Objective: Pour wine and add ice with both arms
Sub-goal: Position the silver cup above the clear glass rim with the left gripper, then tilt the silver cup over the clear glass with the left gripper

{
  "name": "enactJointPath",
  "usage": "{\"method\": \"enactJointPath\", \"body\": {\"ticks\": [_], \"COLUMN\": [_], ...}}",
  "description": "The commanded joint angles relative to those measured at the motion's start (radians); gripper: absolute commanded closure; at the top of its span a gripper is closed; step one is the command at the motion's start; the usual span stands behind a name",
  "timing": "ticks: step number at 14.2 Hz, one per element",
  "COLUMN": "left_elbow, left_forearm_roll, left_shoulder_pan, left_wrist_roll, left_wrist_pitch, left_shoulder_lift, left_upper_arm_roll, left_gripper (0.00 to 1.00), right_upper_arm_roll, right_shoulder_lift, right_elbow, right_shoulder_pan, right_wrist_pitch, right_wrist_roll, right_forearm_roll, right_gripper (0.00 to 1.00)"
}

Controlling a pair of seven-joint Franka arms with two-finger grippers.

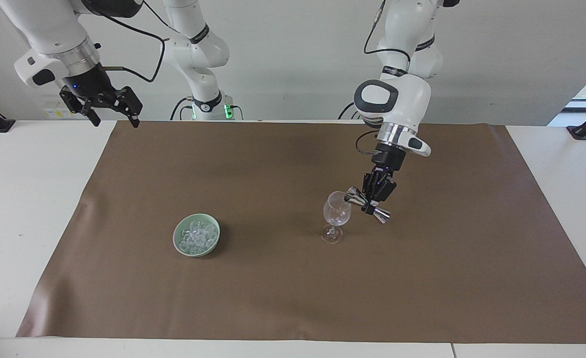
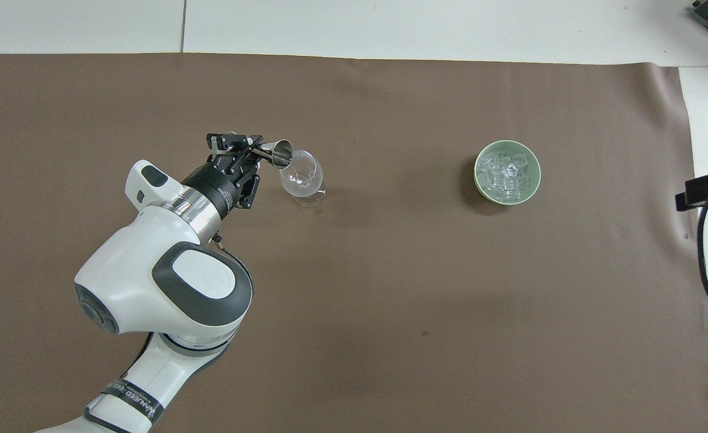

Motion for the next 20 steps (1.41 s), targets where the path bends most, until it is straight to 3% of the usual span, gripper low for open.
{"method": "enactJointPath", "body": {"ticks": [1, 20], "left_elbow": [0.031, 0.039], "left_forearm_roll": [-0.001, -0.001], "left_shoulder_pan": [-0.028, -0.041], "left_wrist_roll": [0.033, 0.188], "left_wrist_pitch": [0.054, 0.110], "left_shoulder_lift": [0.022, 0.035], "left_upper_arm_roll": [0.006, 0.003], "left_gripper": [1.00, 1.00], "right_upper_arm_roll": [0.001, 0.001], "right_shoulder_lift": [-0.007, -0.007], "right_elbow": [-0.005, -0.005], "right_shoulder_pan": [0.000, 0.000], "right_wrist_pitch": [0.008, 0.008], "right_wrist_roll": [0.018, 0.018], "right_forearm_roll": [-0.002, -0.002], "right_gripper": [0.00, 0.00]}}
